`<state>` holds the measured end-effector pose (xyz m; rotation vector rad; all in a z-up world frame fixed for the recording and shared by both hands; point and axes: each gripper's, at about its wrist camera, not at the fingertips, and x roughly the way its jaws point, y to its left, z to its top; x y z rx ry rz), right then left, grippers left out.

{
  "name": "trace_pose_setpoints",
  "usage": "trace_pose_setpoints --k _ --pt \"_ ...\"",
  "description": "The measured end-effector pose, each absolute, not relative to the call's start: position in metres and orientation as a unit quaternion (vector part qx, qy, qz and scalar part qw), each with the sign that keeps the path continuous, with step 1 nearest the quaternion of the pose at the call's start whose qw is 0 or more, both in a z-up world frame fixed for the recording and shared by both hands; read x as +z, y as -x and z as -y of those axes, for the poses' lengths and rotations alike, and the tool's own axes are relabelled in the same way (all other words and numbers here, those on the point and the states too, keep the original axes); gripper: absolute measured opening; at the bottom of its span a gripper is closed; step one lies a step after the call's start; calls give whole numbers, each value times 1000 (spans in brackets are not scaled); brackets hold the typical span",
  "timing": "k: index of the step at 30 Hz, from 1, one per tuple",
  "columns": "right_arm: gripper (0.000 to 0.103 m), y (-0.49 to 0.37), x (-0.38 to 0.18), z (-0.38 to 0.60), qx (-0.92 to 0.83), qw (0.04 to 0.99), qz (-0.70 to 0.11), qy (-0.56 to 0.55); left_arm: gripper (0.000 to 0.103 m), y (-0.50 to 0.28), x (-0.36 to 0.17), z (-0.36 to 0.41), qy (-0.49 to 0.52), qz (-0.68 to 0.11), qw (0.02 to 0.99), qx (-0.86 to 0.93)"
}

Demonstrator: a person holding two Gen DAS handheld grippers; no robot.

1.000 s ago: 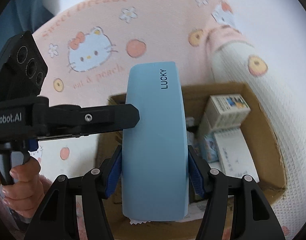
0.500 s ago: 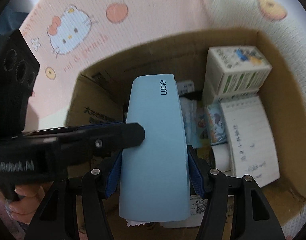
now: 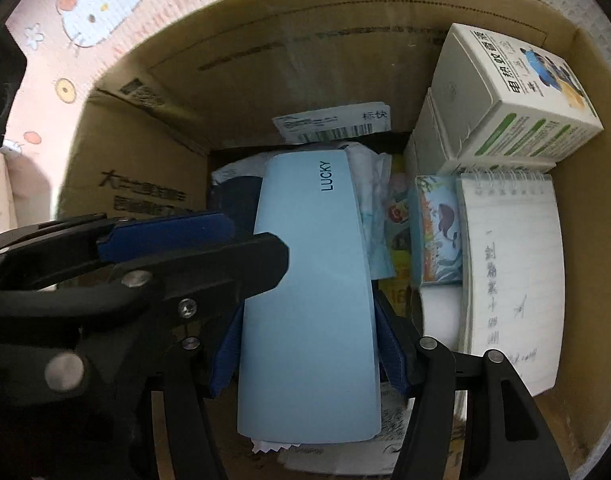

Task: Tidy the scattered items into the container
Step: 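Lower the LUCKY case into the box beside the glasses case and open both grippers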

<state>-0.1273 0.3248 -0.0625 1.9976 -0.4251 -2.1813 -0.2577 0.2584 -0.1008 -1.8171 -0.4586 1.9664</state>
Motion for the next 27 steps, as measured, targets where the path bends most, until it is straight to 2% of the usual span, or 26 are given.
trace_pose_setpoints --k 14,18,22,24,25,26,27 --pt "60 126 -65 -345 -684 78 156 -708 35 270 -106 -257 669 137 213 699" --pt "60 124 -58 -363 -675 96 189 -707 35 274 -110 -259 675 126 213 694" --pt "60 124 -52 -370 -703 70 144 -693 35 272 -113 -265 678 98 204 699" --pt "45 123 -54 -370 -709 75 148 -686 32 271 -116 -267 681 88 196 700" --pt "24 124 -57 -370 -705 80 152 -688 26 271 -116 -267 678 81 189 706" --pt "18 125 -62 -369 -702 82 155 -690 16 271 -116 -267 677 77 184 709" --pt "18 125 -64 -369 -703 82 154 -689 10 271 -117 -266 678 74 180 709"
